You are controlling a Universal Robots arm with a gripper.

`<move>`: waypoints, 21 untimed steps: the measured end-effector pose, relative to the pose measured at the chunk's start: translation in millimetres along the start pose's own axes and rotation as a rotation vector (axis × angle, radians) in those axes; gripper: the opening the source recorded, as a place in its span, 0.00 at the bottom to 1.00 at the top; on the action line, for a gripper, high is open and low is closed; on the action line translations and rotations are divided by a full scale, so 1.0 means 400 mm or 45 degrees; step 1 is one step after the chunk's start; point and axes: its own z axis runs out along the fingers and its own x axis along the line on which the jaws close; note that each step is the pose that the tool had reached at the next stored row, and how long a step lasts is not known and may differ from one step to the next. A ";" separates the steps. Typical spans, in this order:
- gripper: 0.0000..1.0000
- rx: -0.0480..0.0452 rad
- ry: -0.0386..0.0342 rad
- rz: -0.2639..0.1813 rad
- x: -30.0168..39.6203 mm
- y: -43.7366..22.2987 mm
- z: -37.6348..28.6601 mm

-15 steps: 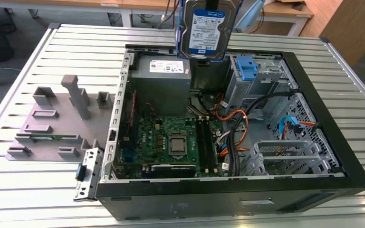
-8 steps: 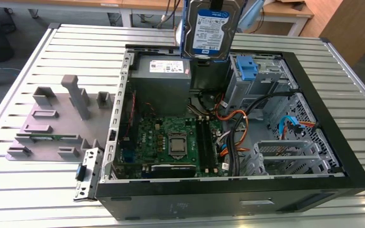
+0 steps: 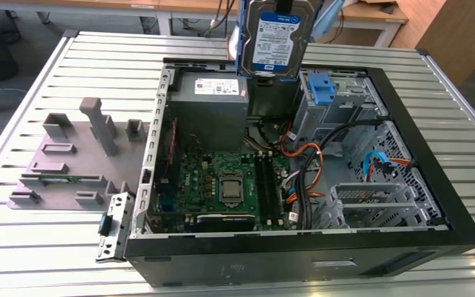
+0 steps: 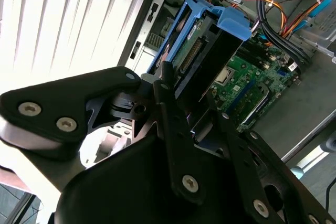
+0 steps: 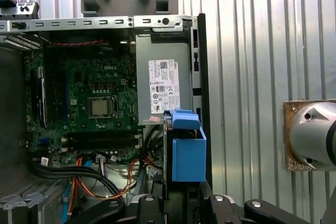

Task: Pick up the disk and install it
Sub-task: 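Pick up the disk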

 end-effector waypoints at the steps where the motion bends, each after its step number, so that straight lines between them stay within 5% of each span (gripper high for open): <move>1: 0.35 0.000 0.0000 0.000 0.000 0.000 0.000; 11: 0.35 0.000 -0.0001 0.000 0.014 -0.001 0.000; 21: 0.35 0.000 0.0001 0.000 0.057 -0.002 -0.002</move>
